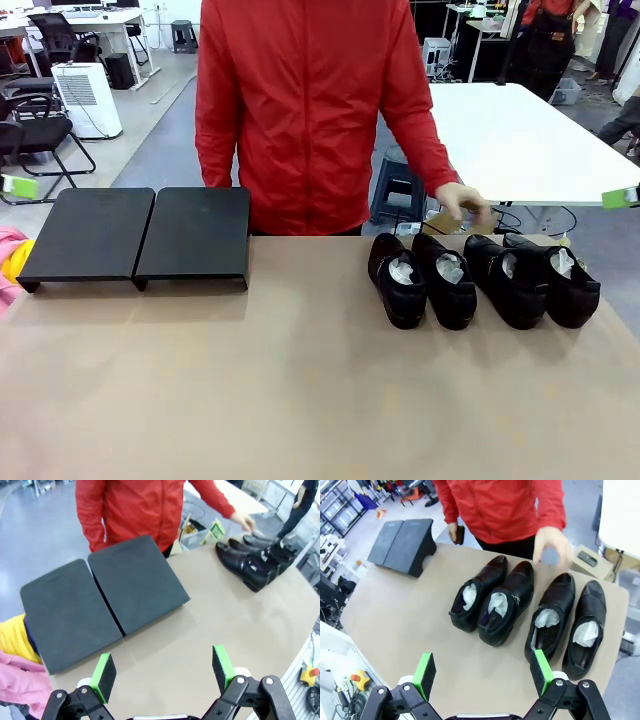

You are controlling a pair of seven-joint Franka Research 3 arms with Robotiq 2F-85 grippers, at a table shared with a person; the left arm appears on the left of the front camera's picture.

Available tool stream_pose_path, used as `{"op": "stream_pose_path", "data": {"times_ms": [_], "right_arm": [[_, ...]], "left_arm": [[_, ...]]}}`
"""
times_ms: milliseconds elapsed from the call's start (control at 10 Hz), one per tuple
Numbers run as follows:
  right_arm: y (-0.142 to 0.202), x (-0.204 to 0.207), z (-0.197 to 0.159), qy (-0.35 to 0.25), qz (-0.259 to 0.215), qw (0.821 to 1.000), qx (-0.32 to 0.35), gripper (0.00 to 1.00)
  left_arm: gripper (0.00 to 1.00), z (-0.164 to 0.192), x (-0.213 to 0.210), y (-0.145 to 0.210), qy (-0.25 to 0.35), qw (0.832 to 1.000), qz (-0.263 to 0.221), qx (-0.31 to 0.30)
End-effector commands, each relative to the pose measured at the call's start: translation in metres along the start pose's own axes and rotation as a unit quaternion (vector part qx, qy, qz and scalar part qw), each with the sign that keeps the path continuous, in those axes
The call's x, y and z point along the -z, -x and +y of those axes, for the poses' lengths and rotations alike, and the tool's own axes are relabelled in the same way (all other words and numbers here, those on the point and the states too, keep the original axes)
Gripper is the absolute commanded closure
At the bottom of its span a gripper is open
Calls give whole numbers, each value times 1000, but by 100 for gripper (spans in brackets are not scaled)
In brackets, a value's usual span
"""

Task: Organize the shoes by placing them on the stand.
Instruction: Pick up one Shoe and place it in the middle of the table.

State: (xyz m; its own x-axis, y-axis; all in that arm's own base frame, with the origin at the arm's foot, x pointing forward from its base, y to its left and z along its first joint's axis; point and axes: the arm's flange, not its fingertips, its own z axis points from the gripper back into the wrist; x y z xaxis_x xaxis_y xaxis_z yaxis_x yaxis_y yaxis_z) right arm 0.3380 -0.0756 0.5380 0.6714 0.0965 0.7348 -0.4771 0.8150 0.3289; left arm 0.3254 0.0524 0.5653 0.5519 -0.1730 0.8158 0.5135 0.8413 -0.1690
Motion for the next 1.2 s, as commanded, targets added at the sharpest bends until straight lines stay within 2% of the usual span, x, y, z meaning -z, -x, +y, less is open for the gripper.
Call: {"op": "stream_pose_path", "data": {"times_ms": [0, 200, 300, 1100], "right_arm": [[5, -1, 0, -20, -2, 1000, -23, 0], [3, 7, 1, -14, 9, 1000, -10, 0], [2, -3, 3, -10, 3, 1000, -10, 0], [2, -3, 3, -10, 3, 1000, -10, 0]], "left_arm": [[0, -6, -6, 13, 12, 999, -32, 11], [0, -3, 10, 12, 21, 1000, -13, -10], [0, -3, -12, -3, 2, 1000, -18, 3], [0, -3, -12, -3, 2, 1000, -18, 3]]}}
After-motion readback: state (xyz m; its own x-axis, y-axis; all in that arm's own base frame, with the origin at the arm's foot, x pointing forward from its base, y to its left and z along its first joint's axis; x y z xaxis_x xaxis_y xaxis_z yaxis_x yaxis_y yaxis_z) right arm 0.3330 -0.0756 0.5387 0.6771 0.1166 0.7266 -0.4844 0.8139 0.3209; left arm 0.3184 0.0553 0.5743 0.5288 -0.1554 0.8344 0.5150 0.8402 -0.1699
